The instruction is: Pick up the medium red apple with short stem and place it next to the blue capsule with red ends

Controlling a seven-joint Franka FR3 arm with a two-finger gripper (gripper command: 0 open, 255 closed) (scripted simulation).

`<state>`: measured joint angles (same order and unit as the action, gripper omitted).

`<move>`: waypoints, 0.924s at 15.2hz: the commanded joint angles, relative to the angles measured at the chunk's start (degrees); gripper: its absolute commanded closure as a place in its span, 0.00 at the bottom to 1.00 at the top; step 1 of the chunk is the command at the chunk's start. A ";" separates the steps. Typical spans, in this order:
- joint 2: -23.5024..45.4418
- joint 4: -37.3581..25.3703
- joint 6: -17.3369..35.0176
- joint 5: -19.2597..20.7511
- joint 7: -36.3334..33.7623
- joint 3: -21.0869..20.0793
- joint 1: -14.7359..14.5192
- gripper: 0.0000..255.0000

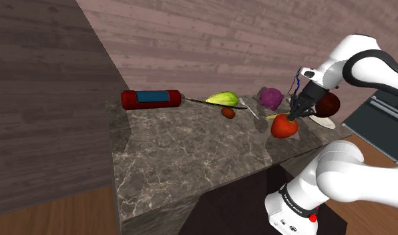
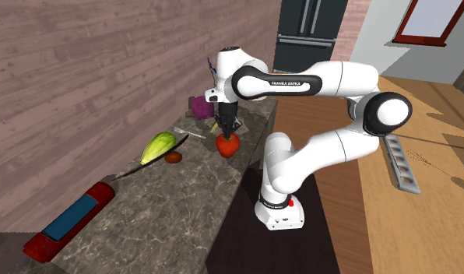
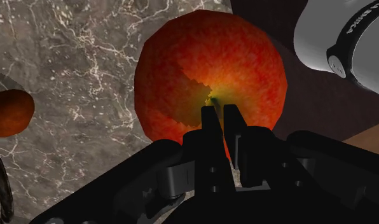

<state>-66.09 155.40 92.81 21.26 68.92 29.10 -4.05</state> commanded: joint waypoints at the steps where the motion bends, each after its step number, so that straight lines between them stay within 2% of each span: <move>1: 0.07 -1.29 -1.23 -0.68 -0.12 -0.73 -0.30 1.00; 8: 1.37 -6.82 -5.40 -2.75 -0.24 -2.79 -1.45 1.00; 14: 12.50 -10.08 2.45 -7.18 -5.73 -5.10 -7.65 1.00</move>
<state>-55.42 145.58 93.64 14.81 64.19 24.37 -10.70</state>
